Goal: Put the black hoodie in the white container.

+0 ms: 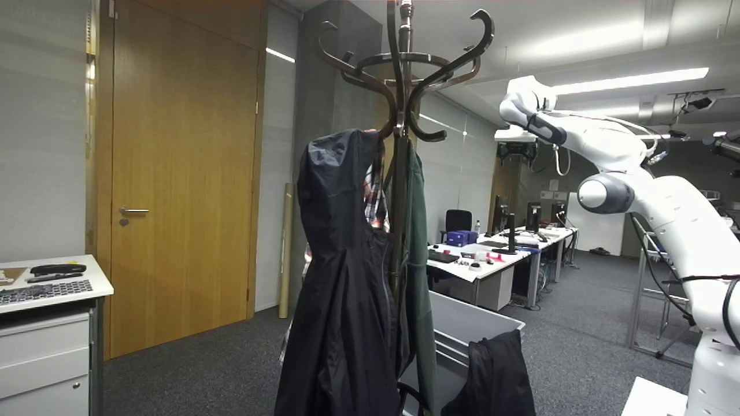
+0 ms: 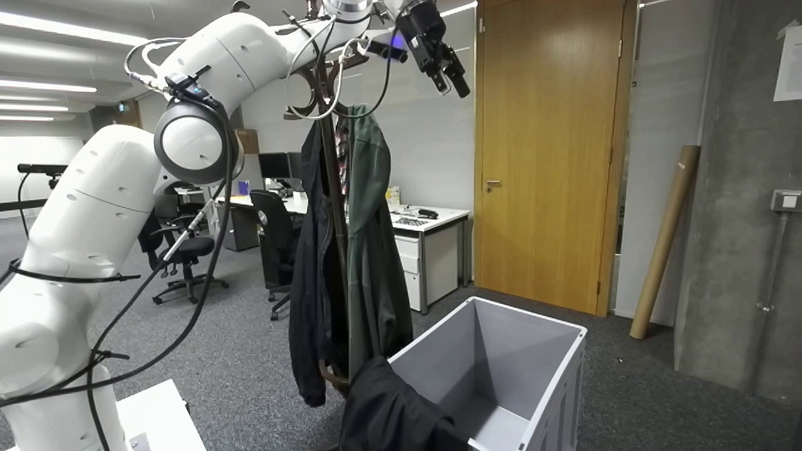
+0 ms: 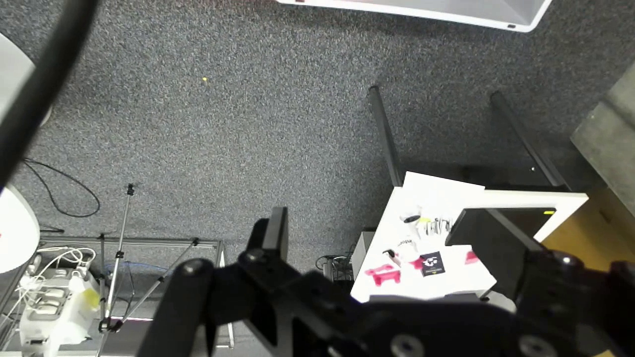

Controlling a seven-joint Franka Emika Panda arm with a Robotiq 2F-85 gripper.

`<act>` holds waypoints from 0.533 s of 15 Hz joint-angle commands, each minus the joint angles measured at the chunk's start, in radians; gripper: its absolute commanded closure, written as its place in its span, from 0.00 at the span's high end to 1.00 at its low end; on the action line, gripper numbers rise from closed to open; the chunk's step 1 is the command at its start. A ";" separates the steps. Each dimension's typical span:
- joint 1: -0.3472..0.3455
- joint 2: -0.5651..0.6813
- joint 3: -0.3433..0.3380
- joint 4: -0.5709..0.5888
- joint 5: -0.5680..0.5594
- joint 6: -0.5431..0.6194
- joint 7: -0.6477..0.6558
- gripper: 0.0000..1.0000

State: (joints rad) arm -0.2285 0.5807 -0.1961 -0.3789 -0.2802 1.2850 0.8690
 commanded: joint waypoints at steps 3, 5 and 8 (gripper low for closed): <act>-0.063 0.016 0.015 0.011 0.107 0.093 -0.095 1.00; -0.087 0.021 0.026 0.011 0.152 0.155 -0.134 1.00; -0.125 0.020 0.053 0.000 0.233 0.198 -0.196 1.00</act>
State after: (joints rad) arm -0.3096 0.6085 -0.1791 -0.3682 -0.1203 1.4334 0.7424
